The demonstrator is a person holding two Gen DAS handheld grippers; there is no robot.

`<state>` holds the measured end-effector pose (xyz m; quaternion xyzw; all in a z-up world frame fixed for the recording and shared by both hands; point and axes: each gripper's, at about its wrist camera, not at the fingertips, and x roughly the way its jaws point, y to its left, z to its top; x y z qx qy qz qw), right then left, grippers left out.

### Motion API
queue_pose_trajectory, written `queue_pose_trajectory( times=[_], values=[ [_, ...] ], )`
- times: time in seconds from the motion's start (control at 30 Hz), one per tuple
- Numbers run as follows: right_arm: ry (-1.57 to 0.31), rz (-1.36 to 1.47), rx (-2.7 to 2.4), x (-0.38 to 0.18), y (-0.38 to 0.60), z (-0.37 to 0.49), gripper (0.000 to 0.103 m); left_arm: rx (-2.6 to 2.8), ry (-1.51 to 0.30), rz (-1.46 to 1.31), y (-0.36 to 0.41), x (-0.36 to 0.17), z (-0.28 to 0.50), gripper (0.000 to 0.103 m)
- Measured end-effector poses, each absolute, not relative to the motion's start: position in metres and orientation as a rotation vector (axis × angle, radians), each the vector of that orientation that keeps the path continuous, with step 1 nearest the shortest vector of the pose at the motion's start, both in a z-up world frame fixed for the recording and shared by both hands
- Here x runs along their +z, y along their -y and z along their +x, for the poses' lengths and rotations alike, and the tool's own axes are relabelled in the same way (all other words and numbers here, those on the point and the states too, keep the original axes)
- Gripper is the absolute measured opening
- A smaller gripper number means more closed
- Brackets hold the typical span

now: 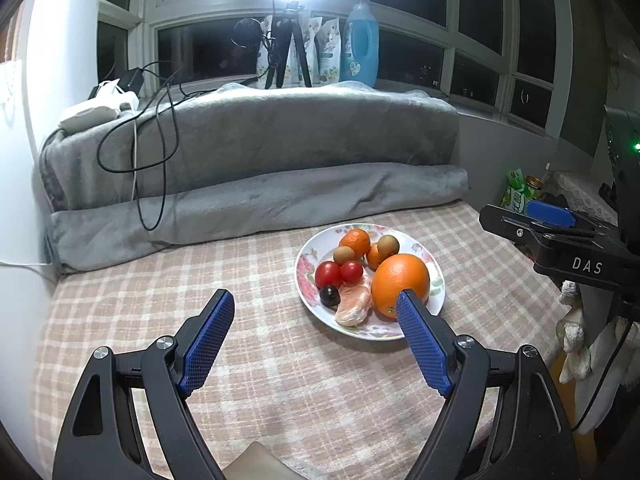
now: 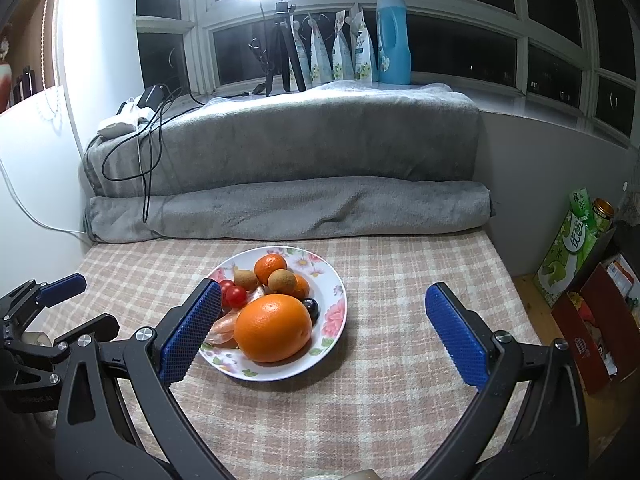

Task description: Organize fruits

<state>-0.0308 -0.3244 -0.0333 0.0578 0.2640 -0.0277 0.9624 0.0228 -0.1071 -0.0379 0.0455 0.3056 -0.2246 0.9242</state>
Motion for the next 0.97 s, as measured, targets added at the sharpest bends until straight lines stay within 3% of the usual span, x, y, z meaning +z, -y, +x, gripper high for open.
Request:
queue_pose_trajectory(
  times=[0.97],
  values=[
    [-0.535, 0.122, -0.057, -0.0339, 0.3231, -0.0344, 0.103, -0.463, -0.603, 0.092, 0.1069, -0.0336, 0.0151, 0.083]
  ],
)
